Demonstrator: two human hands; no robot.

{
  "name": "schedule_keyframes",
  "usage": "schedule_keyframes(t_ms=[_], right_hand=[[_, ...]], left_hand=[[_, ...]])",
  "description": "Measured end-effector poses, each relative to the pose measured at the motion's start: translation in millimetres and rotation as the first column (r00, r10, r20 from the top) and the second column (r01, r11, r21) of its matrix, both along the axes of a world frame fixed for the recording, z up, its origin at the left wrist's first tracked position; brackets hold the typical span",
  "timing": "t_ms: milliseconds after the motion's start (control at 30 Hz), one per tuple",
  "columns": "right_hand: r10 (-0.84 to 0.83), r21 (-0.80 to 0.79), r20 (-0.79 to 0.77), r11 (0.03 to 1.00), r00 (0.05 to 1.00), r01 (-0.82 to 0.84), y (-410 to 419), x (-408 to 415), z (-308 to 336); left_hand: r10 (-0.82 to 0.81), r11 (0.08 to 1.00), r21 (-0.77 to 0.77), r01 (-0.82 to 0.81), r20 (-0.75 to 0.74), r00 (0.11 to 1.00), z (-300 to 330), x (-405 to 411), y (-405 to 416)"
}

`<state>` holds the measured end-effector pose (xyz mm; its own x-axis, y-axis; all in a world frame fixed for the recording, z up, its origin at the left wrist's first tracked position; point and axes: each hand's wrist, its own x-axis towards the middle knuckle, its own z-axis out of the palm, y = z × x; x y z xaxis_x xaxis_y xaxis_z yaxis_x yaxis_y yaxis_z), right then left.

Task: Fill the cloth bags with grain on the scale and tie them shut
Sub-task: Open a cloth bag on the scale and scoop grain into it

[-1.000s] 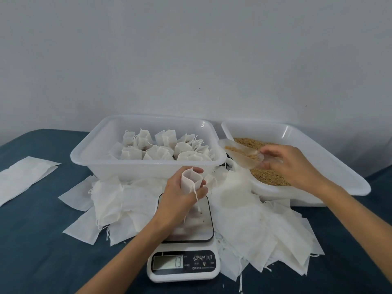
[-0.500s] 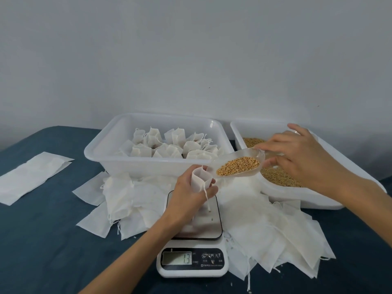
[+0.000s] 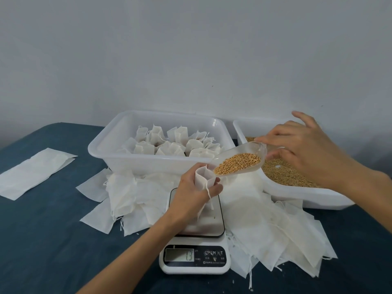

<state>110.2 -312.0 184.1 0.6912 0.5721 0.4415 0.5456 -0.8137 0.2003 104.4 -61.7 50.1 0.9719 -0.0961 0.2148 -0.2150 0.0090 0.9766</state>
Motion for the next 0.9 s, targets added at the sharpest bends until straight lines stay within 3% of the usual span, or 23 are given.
schedule_keyframes(t_ms=[900], right_hand=[[0.007,-0.031,0.063,0.999,0.998,-0.005,2.9,-3.1,5.6]], left_hand=[[-0.045,0.999,-0.001,0.045,0.021,0.999,1.3,-1.0,-0.4]])
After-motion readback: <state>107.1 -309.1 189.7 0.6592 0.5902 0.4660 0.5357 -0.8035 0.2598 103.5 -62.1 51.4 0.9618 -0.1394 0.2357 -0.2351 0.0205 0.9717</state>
